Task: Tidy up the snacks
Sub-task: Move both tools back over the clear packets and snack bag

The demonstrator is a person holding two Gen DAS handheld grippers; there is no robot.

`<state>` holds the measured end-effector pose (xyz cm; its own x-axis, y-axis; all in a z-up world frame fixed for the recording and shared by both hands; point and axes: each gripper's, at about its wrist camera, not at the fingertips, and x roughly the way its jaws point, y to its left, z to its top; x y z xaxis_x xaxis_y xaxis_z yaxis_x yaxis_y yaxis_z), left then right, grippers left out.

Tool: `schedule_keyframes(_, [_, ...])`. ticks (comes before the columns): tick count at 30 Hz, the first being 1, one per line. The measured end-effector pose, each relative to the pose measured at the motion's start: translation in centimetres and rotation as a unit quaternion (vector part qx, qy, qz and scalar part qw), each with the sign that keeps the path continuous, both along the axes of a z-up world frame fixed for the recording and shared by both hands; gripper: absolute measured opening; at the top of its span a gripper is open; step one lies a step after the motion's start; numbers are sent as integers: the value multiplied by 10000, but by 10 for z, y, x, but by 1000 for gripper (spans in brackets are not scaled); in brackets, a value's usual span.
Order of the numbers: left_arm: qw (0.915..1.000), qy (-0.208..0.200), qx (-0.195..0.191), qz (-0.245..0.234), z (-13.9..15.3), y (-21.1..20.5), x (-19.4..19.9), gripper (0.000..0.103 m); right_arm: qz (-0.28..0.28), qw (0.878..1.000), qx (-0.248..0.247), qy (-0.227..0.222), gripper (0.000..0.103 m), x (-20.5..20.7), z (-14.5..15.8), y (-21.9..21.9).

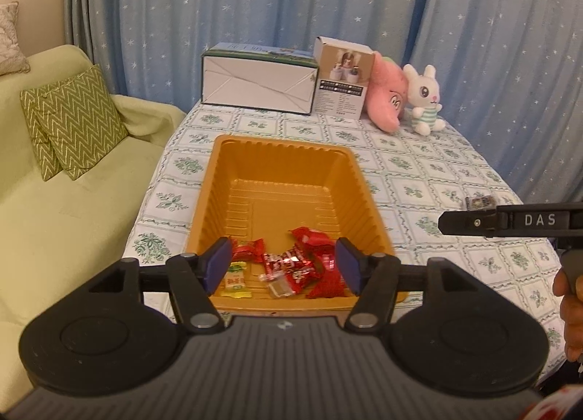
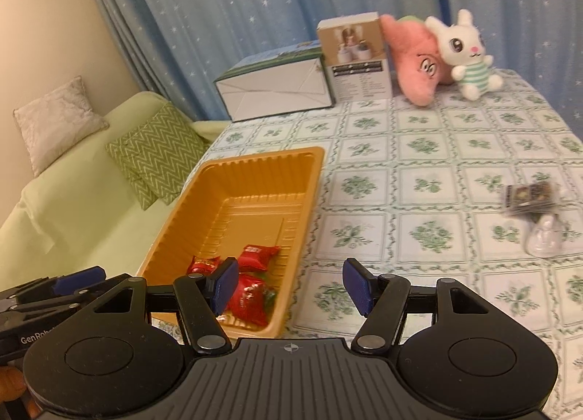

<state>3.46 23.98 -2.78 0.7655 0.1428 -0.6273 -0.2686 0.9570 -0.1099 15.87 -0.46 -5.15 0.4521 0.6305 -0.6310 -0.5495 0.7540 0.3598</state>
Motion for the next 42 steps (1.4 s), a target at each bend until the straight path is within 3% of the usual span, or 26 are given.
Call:
schedule_keyframes(7, [9997, -51, 19, -221, 15, -23, 4, 68, -239, 9996, 38, -167, 63, -6, 15, -30])
schedule_keyframes(12, [9990, -119, 48, -426, 25, -43, 11, 78, -421, 9988, 41, -234, 63, -7, 19, -54])
schedule_keyframes(17, [9979, -231, 21, -607, 35, -65, 22, 86, -701, 9973, -1, -216, 63, -6, 12, -86])
schedule_keyframes(26, [9933, -357, -66, -1100, 45, -112, 51, 90, -1423, 9896, -114, -190, 63, 6, -4, -156])
schedule_keyframes(33, [9888, -275, -101, -1464, 29, -152, 88, 90, -1856, 9823, -209, -172, 63, 26, -13, -198])
schedule_keyframes(42, [9807, -93, 287, -1930, -10, -194, 141, 91, -2034, 9787, -266, -117, 63, 58, -32, -217])
